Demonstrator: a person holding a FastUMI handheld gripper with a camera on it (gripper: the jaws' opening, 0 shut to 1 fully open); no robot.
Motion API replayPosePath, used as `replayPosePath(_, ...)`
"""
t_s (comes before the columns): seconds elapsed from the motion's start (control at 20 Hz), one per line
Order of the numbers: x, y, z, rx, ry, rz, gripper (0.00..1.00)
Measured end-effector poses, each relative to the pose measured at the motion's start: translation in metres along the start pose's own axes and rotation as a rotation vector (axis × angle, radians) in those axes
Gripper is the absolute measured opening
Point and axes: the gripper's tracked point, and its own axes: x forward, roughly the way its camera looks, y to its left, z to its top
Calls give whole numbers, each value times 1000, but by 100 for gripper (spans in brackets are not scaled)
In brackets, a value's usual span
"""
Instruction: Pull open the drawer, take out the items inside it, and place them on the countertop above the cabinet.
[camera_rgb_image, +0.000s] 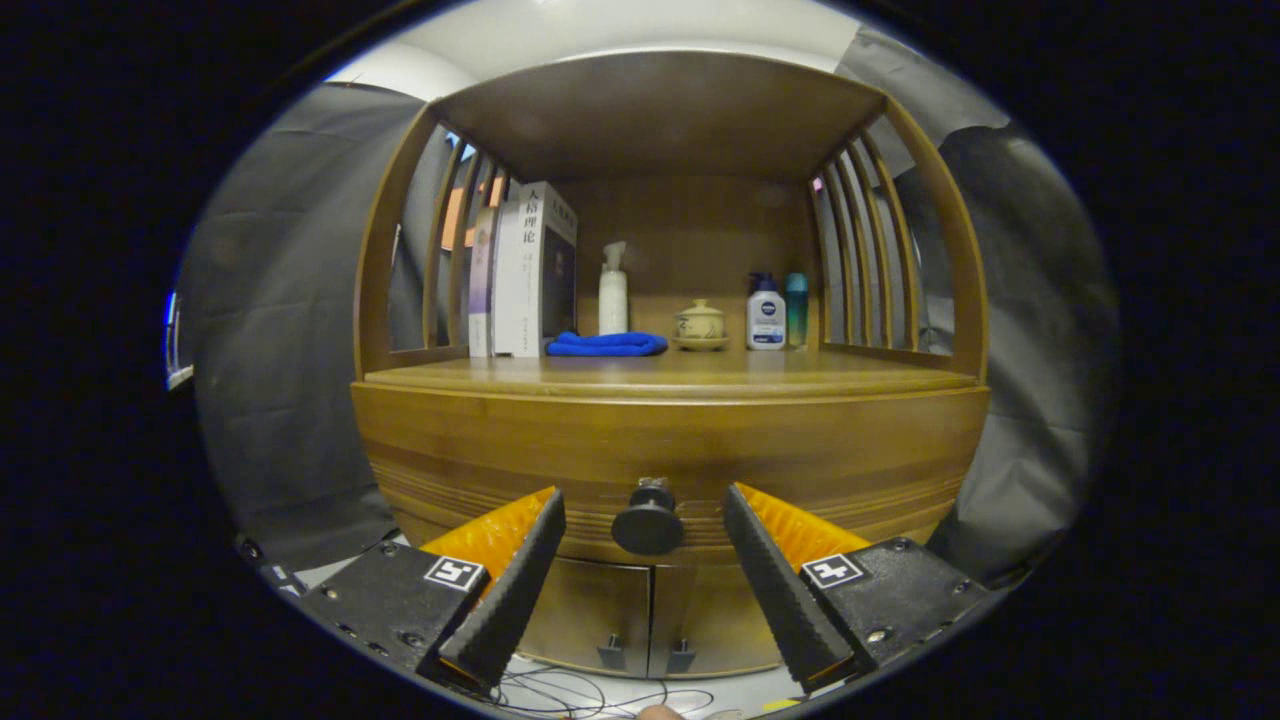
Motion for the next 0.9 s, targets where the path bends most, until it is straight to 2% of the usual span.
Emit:
replayPosePath(0.25,16,3,-19,-42,40,-4,99)
replayPosePath(0.35,18,3,-20,-57,32,-10,96)
replayPosePath(0.55,23,1,-29,-43,61,-17,78)
replayPosePath(0.9,27,-6,-23,-32,31,-63,49)
